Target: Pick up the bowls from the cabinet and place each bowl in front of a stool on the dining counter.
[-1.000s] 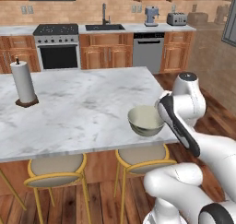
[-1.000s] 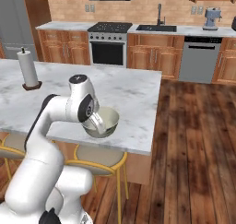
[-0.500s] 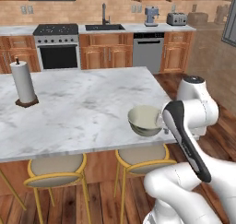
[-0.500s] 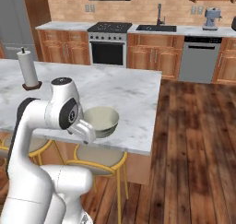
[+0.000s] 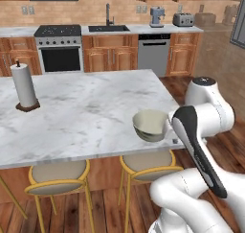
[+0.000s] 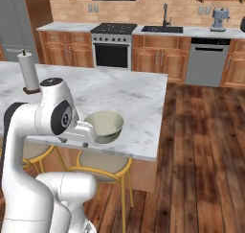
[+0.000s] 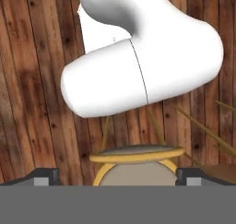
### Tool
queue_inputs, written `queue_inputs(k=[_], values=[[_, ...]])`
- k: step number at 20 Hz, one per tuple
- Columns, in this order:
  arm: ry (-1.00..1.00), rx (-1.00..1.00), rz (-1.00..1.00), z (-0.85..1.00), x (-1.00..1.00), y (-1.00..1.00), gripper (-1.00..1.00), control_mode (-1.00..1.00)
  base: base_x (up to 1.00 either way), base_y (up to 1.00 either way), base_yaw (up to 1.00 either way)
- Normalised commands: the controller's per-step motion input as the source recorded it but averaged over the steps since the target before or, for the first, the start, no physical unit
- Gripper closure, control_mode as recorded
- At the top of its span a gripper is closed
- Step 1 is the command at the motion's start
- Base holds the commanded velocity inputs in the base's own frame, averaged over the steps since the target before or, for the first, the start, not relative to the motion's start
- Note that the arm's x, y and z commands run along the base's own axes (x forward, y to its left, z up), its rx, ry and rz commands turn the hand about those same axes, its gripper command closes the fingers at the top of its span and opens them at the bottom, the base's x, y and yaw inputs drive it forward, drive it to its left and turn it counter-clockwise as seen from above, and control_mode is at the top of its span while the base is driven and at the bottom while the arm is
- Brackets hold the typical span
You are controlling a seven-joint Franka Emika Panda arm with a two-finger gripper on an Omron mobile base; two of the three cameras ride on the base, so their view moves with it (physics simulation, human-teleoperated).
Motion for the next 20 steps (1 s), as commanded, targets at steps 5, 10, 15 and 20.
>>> queue_inputs(k=[5,10,15,20], values=[[0.03,-0.03,0.04,-0.01,0.01,0.24,-1.0,-1.0,0.0,0.0,0.0],[0.0,0.0,0.0,-0.31,0.0,0.01,-1.0,-1.0,0.0,0.0,0.0],[0.0,0.0,0.0,-0.04,0.0,0.0,-1.0,-1.0,0.0,0.0,0.0],[0.0,0.0,0.0,-0.01,-0.02,0.0,-1.0,-1.0,0.0,0.0,0.0]])
